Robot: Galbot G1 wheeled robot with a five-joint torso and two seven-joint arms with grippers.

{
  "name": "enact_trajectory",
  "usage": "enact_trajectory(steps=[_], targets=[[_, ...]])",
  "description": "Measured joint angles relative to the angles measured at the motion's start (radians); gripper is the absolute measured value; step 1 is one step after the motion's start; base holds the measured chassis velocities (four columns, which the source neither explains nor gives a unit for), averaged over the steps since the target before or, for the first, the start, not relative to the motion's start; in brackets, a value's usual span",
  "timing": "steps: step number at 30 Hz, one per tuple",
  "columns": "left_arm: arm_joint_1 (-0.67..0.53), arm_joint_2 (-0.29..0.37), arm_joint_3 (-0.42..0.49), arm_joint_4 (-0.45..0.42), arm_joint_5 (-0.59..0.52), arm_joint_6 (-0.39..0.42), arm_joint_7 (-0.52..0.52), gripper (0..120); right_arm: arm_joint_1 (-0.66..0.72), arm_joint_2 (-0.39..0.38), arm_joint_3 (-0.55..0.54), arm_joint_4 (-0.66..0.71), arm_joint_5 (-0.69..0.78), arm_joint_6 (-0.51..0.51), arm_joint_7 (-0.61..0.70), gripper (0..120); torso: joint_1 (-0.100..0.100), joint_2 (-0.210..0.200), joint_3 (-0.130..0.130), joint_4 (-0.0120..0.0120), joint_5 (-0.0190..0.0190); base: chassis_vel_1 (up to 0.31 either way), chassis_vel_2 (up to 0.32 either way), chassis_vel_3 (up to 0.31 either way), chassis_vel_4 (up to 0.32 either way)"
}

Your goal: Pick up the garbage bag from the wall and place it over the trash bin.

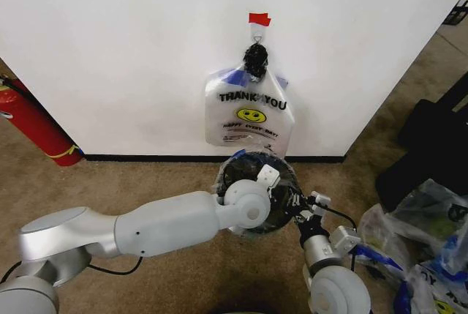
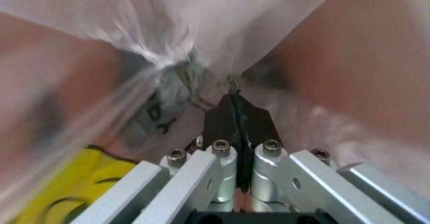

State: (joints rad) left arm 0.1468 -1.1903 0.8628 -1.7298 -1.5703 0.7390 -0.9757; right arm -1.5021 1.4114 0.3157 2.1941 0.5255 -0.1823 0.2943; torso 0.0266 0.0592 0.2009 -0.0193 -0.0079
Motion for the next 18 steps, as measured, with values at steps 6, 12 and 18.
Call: enact_trajectory(steps=[6,12,18], targets=[[0.011,-0.01,0.032,0.05,-0.002,0.001,0.029,0,0.002,-0.002,0.0,0.015,0.01,-0.001,0.005,0,0.0,0.0,0.0,0.0001,0.0,0.0,0.0,0.0,0.0],[0.014,-0.035,0.033,0.105,0.018,0.0,0.048,0,-0.002,-0.003,-0.005,0.025,0.017,-0.005,0.006,0,0.0,0.0,0.0,-0.0001,0.0,0.0,0.0,0.0,0.0],[0.014,-0.059,0.033,0.15,0.025,-0.001,0.053,0,-0.008,-0.004,-0.008,0.039,0.021,-0.008,0.006,0,0.0,0.0,0.0,-0.0001,0.0,0.0,0.0,0.0,0.0]])
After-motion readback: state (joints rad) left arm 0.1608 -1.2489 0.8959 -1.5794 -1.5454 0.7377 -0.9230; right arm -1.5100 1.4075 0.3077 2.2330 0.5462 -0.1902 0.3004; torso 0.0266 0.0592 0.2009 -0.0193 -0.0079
